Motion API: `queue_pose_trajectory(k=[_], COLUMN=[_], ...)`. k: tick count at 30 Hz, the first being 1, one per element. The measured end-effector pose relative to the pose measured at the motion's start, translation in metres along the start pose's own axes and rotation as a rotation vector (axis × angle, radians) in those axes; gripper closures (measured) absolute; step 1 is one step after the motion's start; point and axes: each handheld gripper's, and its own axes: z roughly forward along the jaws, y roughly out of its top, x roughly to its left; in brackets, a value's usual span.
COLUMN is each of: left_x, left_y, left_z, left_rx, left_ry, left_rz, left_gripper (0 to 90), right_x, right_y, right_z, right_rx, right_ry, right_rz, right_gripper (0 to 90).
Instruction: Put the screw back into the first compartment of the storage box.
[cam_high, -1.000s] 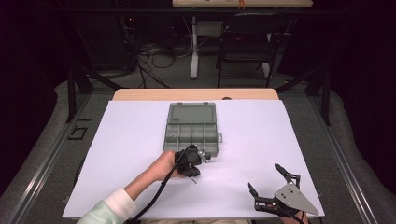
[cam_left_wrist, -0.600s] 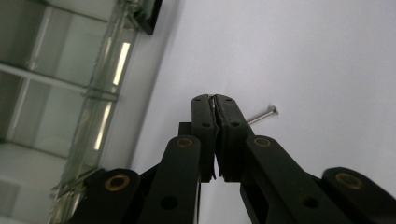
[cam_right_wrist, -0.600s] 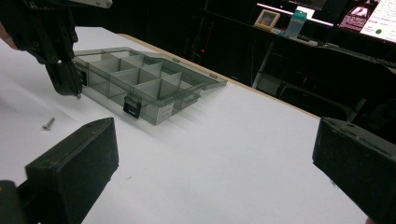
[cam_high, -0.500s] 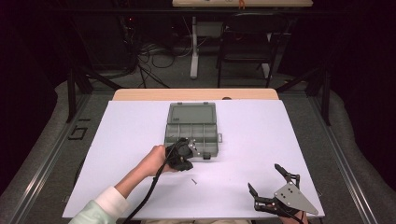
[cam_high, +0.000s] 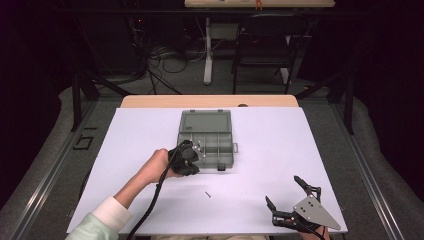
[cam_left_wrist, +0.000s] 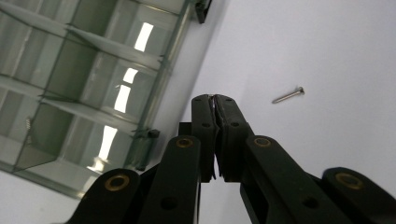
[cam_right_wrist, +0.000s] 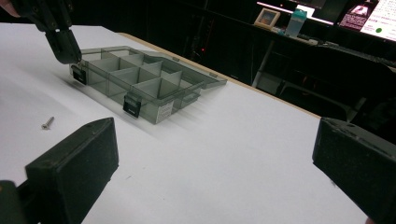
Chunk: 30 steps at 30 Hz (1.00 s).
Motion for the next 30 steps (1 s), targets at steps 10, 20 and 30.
queue_pose_trajectory(k=[10, 20, 30], left_x=[0.024, 0.043, 0.060], left_y=[-0.008, -0.010, -0.009], left_z=[-0.013, -0.028, -0.030], left_rx=[0.009, -0.005, 0.004], left_ry=[0.039, 0.072, 0.082], left_rz=[-0.057, -0.101, -0.125], left_gripper=[87.5, 87.5, 87.5], right_x=[0.000, 0.000, 0.000], right_y=[0.000, 0.000, 0.000], right_z=[0.000, 0.000, 0.000], right_rx=[0.003, 0.001, 0.001], right_ry=[0.001, 0.001, -0.002], right_rz=[0.001, 0.001, 0.001], right_gripper=[0.0, 0.0, 0.0])
